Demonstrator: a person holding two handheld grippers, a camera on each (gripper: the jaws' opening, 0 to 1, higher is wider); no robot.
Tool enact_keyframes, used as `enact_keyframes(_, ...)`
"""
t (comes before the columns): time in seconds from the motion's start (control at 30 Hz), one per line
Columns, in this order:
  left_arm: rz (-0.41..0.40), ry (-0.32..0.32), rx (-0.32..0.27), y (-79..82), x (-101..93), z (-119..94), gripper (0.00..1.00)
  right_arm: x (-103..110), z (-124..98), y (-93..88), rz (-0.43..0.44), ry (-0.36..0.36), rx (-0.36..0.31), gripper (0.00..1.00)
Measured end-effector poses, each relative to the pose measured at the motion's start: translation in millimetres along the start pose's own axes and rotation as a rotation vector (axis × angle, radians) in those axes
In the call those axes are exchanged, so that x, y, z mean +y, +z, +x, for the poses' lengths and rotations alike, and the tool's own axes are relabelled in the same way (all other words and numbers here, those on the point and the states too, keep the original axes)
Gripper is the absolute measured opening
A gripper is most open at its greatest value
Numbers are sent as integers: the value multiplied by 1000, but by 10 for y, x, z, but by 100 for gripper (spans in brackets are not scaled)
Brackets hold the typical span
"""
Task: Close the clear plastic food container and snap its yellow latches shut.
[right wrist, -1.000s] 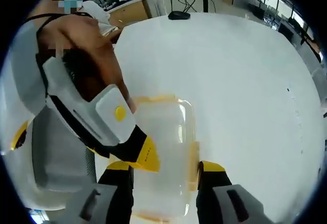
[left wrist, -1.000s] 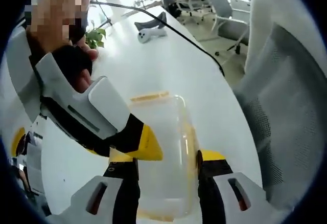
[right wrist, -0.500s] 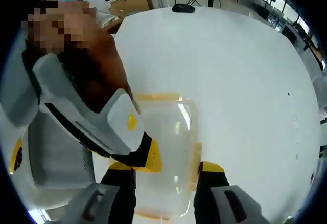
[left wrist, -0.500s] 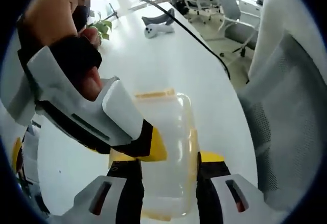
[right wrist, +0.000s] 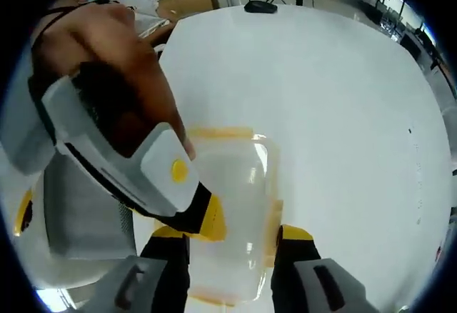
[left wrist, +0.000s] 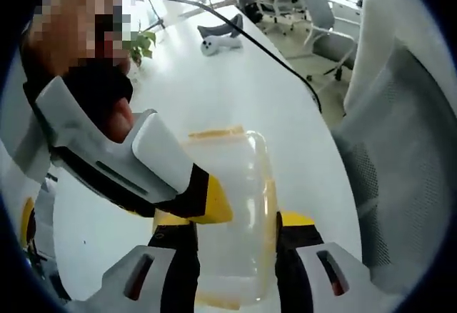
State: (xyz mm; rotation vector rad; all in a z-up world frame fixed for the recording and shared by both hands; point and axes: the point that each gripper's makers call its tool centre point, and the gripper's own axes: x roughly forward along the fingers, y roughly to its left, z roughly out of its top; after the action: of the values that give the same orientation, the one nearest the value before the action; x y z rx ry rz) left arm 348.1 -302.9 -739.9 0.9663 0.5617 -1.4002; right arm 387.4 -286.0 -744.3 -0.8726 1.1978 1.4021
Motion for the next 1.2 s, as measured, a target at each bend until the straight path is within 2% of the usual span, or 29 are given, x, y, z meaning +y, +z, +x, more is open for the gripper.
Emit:
enact_keyframes(0.27,47,-5,-7,12,-12,-20,41,-9,-36,3,18,-24,-37,45)
enact_keyframes(0.4,15,-8,-37,32,-4,-36,41,-3,-51,14,-11,-40,-62,45)
enact_keyframes(0.43,-53,-5,-64,61,-4,-36,41,-4,-55,3,-8,-43,-70,45)
enact_keyframes(0.5,-114,-4,-86,81,15,-45,41,-27,-70,10,-4,-69,-106,47)
enact_keyframes(0.53,-115,-4,-84,77,18,-50,41,-34,-68,19,12,-78,-122,49)
enact_keyframes(0.63,-138,-23,-102,91,-7,-66,40,54,-86,3,53,-42,-167,53)
enact_keyframes(0.77,-160,-10,-95,62,29,-115,42,40,-139,-14,64,-82,-203,54)
enact_keyframes(0.83,-161,2,-99,59,60,-159,44,43,-191,-16,67,-105,-226,51)
enact_keyframes(0.87,-186,9,-105,59,90,-186,43,-35,-234,-44,44,-163,-218,49)
enact_keyframes(0.9,-203,9,-110,60,106,-204,43,-38,-260,-54,43,-173,-225,48)
enact_keyframes(0.97,-230,9,-121,55,147,-247,46,-10,-336,-22,92,-172,-280,50)
enact_keyframes(1.07,-245,14,-123,20,199,-299,49,7,-445,-31,102,-191,-314,50)
enact_keyframes(1.13,-268,8,-134,9,219,-339,51,0,-510,-28,88,-226,-344,47)
enact_keyframes(1.2,-287,5,-158,21,239,-377,52,12,-553,-4,112,-240,-388,48)
